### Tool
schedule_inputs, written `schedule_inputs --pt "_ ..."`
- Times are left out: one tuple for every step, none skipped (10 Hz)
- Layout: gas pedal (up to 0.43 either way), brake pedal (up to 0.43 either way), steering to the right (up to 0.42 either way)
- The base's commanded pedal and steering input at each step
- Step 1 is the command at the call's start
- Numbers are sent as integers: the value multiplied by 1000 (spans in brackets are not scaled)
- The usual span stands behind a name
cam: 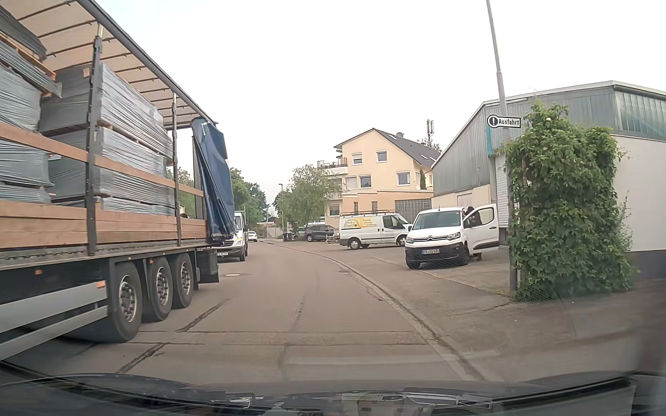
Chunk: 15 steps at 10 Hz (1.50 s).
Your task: Follow the waypoints while adhering to traffic rules and regulations
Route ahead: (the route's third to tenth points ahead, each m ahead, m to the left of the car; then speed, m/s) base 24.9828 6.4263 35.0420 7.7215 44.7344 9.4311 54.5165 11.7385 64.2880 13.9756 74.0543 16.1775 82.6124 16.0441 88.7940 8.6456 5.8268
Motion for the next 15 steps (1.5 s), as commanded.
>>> schedule_inputs --pt "98 0 -9" --pt "98 0 -12" --pt "98 0 -13" --pt "98 0 -14" --pt "98 0 -17" --pt "98 0 -21" --pt "98 0 -25" --pt "98 0 -31" --pt "98 0 -35" --pt "98 0 -40" --pt "98 0 -43" --pt "98 0 -49" --pt "98 0 -51" --pt "98 0 -51" --pt "98 0 -51"
